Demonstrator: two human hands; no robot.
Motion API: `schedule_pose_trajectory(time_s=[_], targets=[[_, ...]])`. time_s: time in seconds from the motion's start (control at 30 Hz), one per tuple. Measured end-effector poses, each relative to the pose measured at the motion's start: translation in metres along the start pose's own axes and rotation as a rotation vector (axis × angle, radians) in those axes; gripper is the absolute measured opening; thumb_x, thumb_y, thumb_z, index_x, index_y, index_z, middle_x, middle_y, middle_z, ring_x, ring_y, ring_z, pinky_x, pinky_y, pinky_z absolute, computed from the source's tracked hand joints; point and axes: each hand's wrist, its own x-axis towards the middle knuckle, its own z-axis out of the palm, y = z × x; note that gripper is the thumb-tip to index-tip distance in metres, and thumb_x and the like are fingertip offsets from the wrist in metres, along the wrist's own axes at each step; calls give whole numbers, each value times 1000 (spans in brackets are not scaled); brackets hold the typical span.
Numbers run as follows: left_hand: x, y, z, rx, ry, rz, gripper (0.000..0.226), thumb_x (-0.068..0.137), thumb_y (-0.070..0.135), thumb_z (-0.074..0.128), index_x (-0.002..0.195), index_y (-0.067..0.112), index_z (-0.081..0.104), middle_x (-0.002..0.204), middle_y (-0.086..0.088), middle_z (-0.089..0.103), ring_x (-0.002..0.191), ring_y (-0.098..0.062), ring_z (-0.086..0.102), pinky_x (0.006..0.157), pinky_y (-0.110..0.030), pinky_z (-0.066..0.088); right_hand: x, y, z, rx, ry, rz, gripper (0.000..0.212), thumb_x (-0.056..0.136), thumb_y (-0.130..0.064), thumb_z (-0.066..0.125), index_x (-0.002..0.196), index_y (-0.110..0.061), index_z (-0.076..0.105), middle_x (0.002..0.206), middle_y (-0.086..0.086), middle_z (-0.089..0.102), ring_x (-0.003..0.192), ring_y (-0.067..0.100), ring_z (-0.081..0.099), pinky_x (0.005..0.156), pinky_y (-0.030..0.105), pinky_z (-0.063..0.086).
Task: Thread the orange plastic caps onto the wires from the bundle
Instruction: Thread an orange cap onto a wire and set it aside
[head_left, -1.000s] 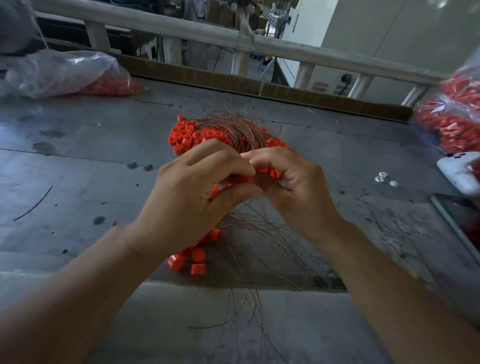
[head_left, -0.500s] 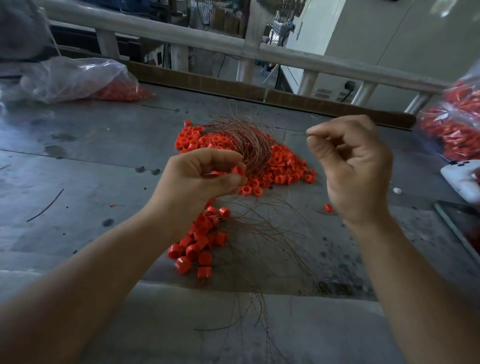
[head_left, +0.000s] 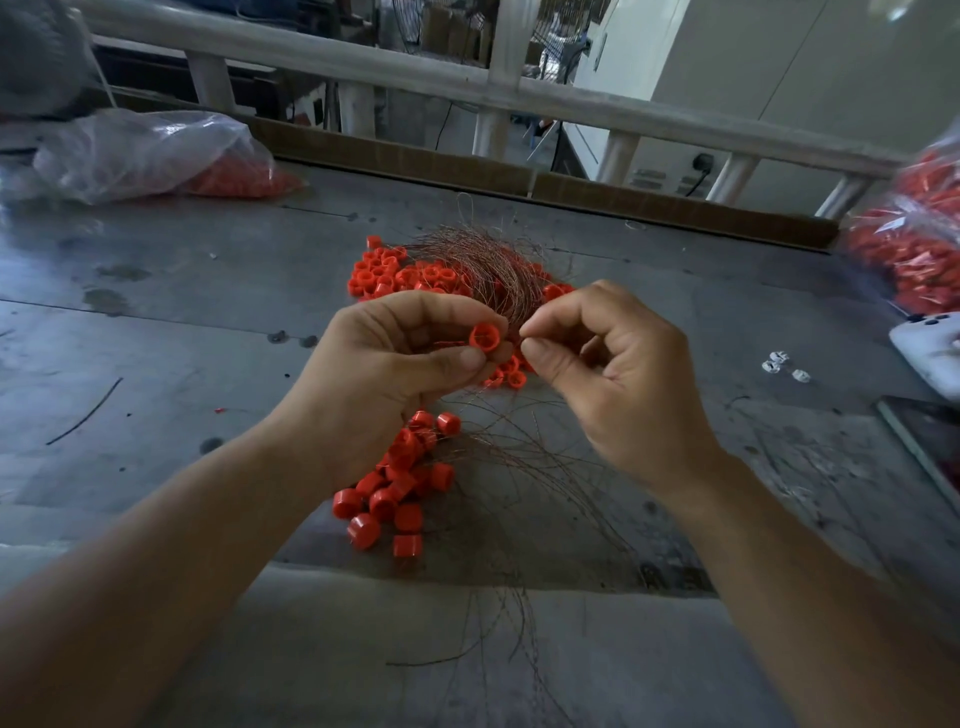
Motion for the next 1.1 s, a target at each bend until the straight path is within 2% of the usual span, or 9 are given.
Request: schedule_pose_trajectory(time_s=[0.13, 0.27, 0.57, 1.1], targets=[[0, 0, 1, -5, 20, 10, 22, 57, 0, 65, 73, 12, 72, 81, -6, 73, 76, -15, 70, 67, -20, 55, -2, -2, 1, 22, -26, 26, 13, 78, -11, 62, 77, -23, 57, 74, -12, 53, 70, 3, 52, 62, 9, 39], [-1, 0, 1, 27, 28, 20, 25, 51, 9, 71, 76, 11, 74, 80, -6, 73, 77, -15, 69, 68, -20, 55, -2, -3, 0, 12, -46, 42, 11, 78, -13, 62, 77, -23, 58, 73, -13, 54, 69, 2, 52, 61, 10, 40], [-2, 0, 4, 10, 39, 7, 23, 58, -1, 63, 73, 11, 73, 79, -7, 72, 72, -16, 70, 61, -20, 54, -2, -2, -2, -20, -84, 64, 11, 78, -13, 62, 77, -23, 58, 73, -12, 55, 68, -1, 51, 62, 8, 38], [-3, 1, 3, -78, 1, -43, 25, 68, 0, 55, 81, 9, 75, 86, -9, 73, 81, -19, 71, 67, -20, 56, -3, -4, -4, -7, -72, 117, 13, 79, -9, 64, 76, -21, 60, 72, -12, 56, 65, -1, 51, 60, 10, 39]])
